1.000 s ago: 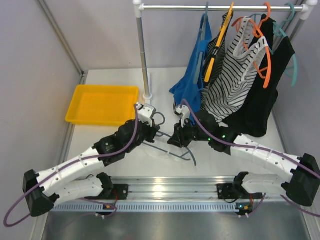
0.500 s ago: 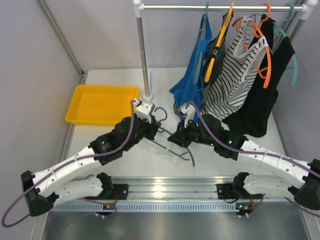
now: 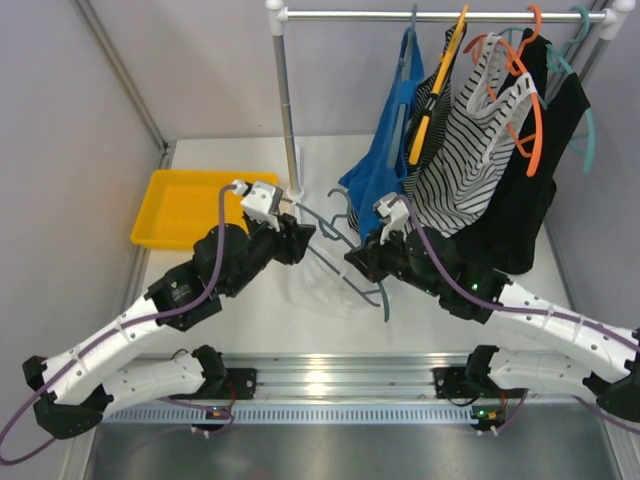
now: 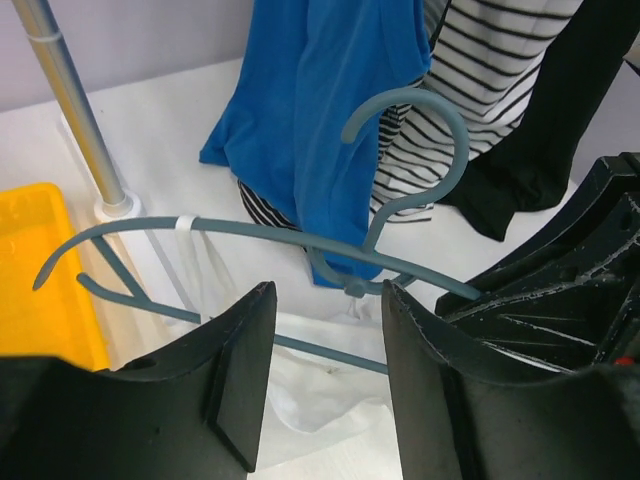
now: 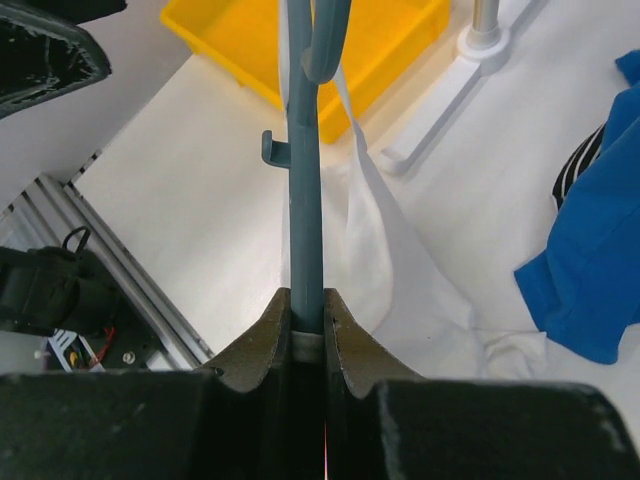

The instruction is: Place the tank top on the hanger

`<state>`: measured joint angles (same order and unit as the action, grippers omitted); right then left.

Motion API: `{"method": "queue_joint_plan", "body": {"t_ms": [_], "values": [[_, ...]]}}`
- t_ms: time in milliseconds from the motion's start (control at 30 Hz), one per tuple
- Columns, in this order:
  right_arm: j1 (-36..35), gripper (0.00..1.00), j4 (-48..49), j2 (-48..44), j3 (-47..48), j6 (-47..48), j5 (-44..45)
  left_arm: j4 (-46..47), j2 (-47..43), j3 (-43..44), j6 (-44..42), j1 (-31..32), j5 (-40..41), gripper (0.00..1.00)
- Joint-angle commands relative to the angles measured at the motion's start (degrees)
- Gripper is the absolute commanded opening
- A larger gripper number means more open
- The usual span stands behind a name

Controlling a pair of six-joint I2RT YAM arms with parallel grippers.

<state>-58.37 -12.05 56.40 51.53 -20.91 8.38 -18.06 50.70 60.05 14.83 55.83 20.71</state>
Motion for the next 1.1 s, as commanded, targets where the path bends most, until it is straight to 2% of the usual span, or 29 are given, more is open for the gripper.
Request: {"method": "queue_joint_plan", "body": {"t_ms": [0,233,633,900,1067], "values": [[-0.96,0.0,-0.06,-1.21,6.9,1.39,5.06,-1.18,-2.09,4.97,-1.12,-0.02,2.23,0.51],[-0.96,0.0,-8.06,1.95,17.54,2.62,10.16,-4.61,-3.67,10.52,-2.17,-0.02,4.86,0.51],[-0.96,0.0,-23.88,10.21,38.19,2.8,17.98,-6.72,-4.64,13.33,-1.65,-0.02,4.87,0.51],[-0.96,0.0,-32.58,20.32,56.3,4.82,24.31,-7.86,-5.52,14.92,-1.73,-0.02,3.9,0.51],[-0.78,0.0,-34.53,28.58,69.29,7.98,28.09,-8.48,-6.57,15.79,-2.43,-0.02,3.46,0.51]]}}
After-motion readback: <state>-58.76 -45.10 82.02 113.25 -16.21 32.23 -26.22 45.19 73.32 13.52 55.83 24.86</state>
